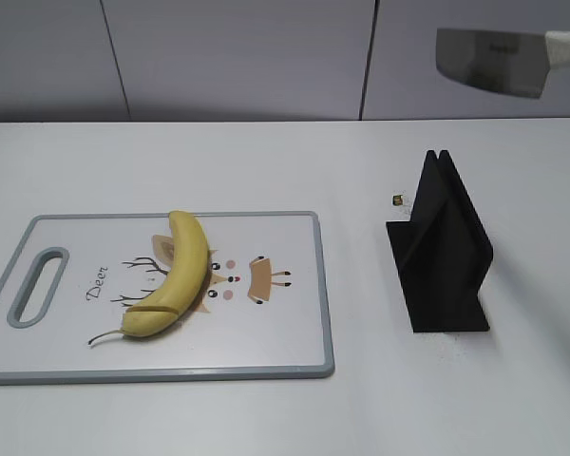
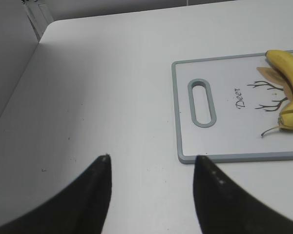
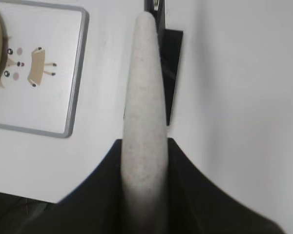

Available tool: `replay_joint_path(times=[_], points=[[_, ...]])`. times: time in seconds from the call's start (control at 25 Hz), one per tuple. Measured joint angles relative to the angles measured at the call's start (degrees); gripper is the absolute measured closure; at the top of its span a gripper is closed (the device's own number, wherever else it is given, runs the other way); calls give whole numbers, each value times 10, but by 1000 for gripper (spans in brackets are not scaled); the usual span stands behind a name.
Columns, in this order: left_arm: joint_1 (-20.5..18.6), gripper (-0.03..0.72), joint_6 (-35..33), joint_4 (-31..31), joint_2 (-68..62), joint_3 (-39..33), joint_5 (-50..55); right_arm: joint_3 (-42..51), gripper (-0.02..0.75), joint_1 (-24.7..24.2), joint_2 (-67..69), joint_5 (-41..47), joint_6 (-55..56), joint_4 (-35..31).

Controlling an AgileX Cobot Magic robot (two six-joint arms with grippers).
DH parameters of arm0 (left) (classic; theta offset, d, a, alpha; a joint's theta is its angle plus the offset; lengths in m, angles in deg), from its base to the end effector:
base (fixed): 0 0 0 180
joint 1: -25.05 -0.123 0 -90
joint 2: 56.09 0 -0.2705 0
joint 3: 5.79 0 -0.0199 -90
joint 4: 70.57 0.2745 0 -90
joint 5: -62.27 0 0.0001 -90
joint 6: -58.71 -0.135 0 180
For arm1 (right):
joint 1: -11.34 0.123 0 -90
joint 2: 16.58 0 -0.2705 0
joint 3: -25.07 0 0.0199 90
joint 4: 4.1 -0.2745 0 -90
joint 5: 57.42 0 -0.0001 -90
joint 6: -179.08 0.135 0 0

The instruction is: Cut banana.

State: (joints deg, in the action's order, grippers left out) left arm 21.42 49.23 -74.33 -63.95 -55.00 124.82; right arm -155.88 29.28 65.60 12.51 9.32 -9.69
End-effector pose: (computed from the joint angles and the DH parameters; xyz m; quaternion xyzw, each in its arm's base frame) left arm 0.0691 -0.0035 0.2593 0.0456 0.8627 0.0248 0.5031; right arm 0.2782 0.1030 0.3348 -0.0602 0.9655 0.1076 0.2294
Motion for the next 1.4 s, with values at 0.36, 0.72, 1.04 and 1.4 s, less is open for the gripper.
replay_joint_path(times=[0.36,0.72,1.04,1.4], points=[[0,173,0,0,0,0,0,-47,574,0,-1,3,0,10],[0,188,0,0,0,3,-8,-47,574,0,-1,3,0,19],[1,210,-86,-76,-64,28,-41,-50,574,0,16,5,-124,-36],[1,152,-315,-181,-314,132,-91,-83,574,0,111,5,-347,-129]])
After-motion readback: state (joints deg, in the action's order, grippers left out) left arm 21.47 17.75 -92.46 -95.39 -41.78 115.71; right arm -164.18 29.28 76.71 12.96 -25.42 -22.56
